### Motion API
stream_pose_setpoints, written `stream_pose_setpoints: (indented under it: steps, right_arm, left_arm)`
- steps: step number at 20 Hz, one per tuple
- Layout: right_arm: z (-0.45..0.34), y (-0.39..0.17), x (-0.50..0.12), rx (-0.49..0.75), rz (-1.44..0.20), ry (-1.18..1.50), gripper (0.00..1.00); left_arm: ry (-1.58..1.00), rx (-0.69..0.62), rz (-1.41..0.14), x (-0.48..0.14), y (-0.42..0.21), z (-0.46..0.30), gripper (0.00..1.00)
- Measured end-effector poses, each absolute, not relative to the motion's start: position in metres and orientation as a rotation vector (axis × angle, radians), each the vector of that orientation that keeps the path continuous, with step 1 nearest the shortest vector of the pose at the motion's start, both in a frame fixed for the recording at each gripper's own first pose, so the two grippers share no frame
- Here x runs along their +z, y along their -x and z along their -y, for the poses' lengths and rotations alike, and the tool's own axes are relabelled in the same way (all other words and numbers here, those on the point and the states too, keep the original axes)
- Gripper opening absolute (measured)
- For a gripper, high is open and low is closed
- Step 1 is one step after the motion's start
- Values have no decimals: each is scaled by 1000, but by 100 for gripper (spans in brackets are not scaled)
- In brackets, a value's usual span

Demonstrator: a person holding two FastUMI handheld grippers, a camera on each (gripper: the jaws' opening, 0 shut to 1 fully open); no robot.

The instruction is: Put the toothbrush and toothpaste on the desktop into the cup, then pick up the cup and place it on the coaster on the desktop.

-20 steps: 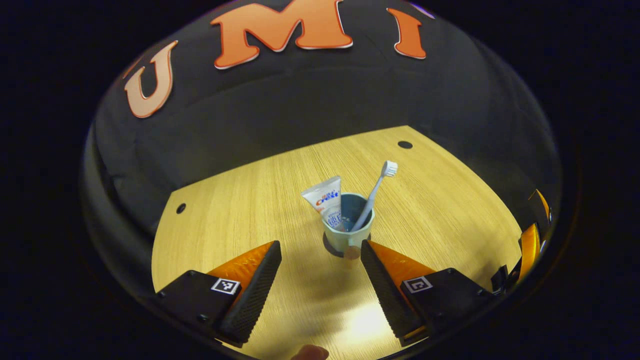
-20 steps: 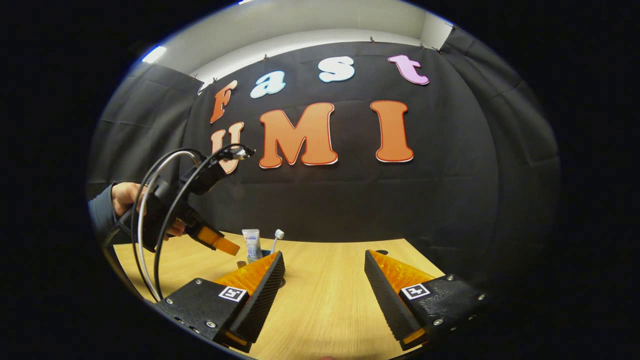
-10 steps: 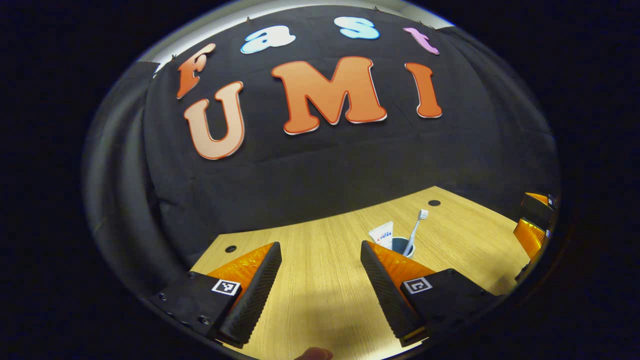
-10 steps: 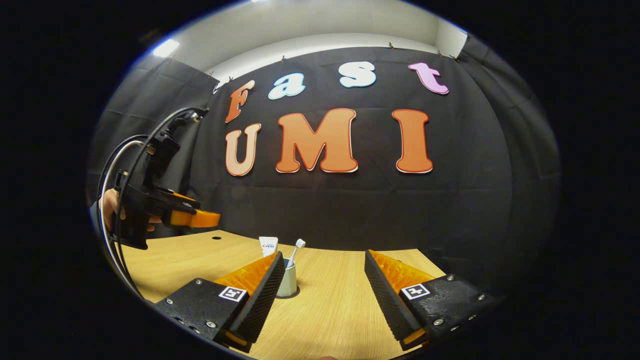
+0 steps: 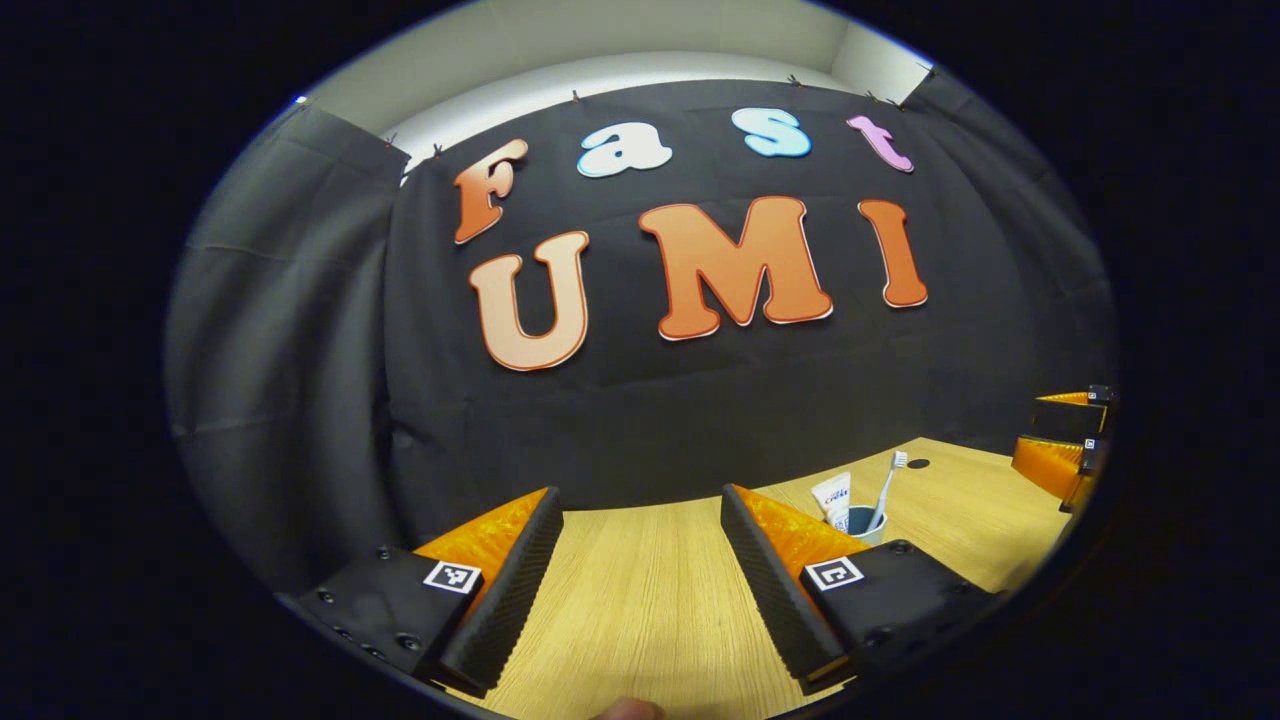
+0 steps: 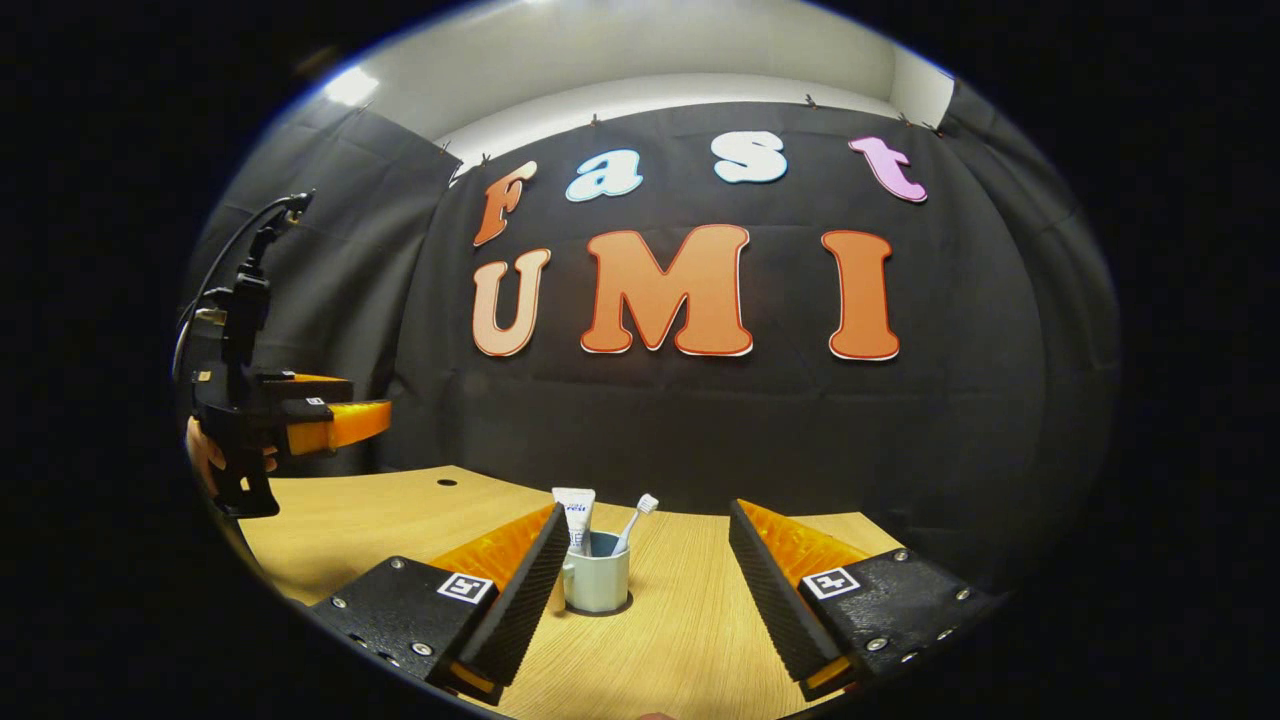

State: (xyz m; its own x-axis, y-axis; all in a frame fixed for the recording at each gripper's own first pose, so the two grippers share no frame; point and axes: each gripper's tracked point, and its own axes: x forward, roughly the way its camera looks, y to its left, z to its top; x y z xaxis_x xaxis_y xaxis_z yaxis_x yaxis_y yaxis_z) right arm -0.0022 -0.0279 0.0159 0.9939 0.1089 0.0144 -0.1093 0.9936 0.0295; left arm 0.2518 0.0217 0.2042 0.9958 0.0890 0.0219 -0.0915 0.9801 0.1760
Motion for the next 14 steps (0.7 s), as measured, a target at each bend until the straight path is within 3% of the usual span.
stream_pose_setpoints:
  steps: [14]
  right_arm:
    - [29, 8, 17, 82, 33, -6, 98]
  left_arm:
    - [-71, 149, 32, 174, -234, -64, 100]
